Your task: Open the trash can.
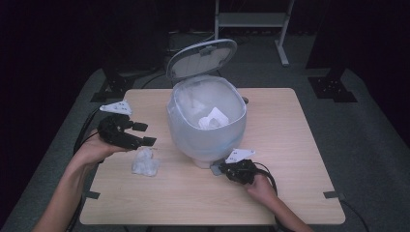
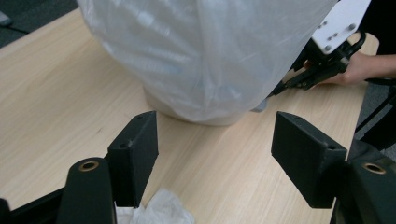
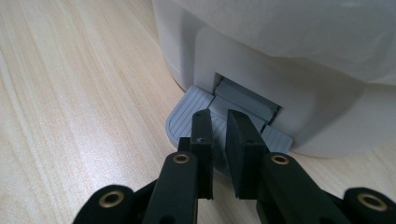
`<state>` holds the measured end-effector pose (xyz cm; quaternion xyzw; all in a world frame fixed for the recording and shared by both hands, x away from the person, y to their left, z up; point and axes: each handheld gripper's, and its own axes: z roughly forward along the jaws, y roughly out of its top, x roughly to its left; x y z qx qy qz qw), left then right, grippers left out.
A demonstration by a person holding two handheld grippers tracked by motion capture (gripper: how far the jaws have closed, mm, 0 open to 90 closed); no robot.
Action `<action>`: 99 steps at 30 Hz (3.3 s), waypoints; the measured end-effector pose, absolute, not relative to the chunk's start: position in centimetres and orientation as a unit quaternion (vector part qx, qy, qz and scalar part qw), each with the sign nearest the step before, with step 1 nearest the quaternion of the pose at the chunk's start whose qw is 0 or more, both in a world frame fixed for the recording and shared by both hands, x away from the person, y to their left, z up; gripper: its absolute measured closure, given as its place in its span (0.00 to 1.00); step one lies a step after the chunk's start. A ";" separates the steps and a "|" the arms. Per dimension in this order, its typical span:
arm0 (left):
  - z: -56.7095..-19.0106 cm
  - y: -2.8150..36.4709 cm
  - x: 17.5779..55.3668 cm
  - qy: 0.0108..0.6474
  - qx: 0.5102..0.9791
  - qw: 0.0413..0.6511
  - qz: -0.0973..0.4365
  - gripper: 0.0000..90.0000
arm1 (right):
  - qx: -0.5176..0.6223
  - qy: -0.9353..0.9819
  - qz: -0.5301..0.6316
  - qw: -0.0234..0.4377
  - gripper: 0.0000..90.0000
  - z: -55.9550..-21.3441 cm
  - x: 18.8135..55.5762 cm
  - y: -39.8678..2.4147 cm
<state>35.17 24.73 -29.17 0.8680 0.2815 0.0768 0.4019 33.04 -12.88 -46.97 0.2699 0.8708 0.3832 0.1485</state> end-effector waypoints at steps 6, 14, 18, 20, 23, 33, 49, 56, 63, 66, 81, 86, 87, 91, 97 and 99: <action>-30.2 25.8 35.1 0.295 0.862 0.406 0.078 0.33 | 0.272 0.870 0.384 0.150 0.90 -47.0 33.0 -12.9; -31.4 27.2 35.1 0.314 0.857 0.400 0.087 0.32 | 0.271 0.870 0.385 0.149 0.90 -47.0 33.0 -12.9; -31.9 27.5 35.1 0.319 0.858 0.393 0.092 0.31 | 0.272 0.870 0.385 0.148 0.90 -47.0 33.0 -12.9; -32.1 27.6 35.1 0.319 0.858 0.391 0.091 0.30 | 0.271 0.869 0.385 0.149 0.90 -47.0 33.0 -12.9; -32.4 27.7 35.1 0.321 0.857 0.393 0.091 0.28 | 0.272 0.869 0.386 0.149 0.90 -47.0 33.0 -12.9; -33.7 28.3 35.3 0.331 0.858 0.379 0.102 0.23 | 0.274 0.868 0.385 0.150 0.90 -47.0 33.0 -12.9; -37.2 29.1 35.5 0.346 0.858 0.368 0.095 0.23 | 0.274 0.869 0.384 0.150 0.90 -47.0 33.0 -12.9; -38.8 29.0 35.7 0.344 0.863 0.359 0.093 0.22 | 0.274 0.868 0.385 0.149 0.90 -47.0 33.0 -12.9; -40.2 29.3 35.9 0.355 0.859 0.359 0.089 0.21 | 0.273 0.869 0.384 0.150 0.90 -47.0 33.0 -12.9; -40.8 29.4 35.9 0.360 0.856 0.359 0.087 0.21 | 0.274 0.869 0.385 0.150 0.90 -47.0 33.0 -12.9; -42.9 29.1 35.9 0.361 0.860 0.349 0.097 0.21 | 0.274 0.869 0.385 0.150 0.90 -47.0 33.0 -12.9; -43.6 28.9 36.0 0.364 0.861 0.342 0.097 0.21 | 0.273 0.868 0.386 0.151 0.90 -47.1 33.0 -12.9; -43.7 28.9 36.0 0.366 0.860 0.343 0.097 0.22 | 0.273 0.868 0.386 0.150 0.90 -47.0 33.0 -12.9; -44.1 28.9 36.1 0.367 0.861 0.341 0.093 0.22 | 0.273 0.868 0.386 0.150 0.90 -47.0 33.0 -12.9; -44.7 28.9 36.2 0.369 0.861 0.338 0.090 0.24 | 0.270 0.868 0.387 0.152 0.90 -47.1 33.0 -13.0; -45.0 28.8 36.2 0.362 0.866 0.334 0.088 0.24 | 0.271 0.868 0.386 0.151 0.90 -47.0 33.0 -13.0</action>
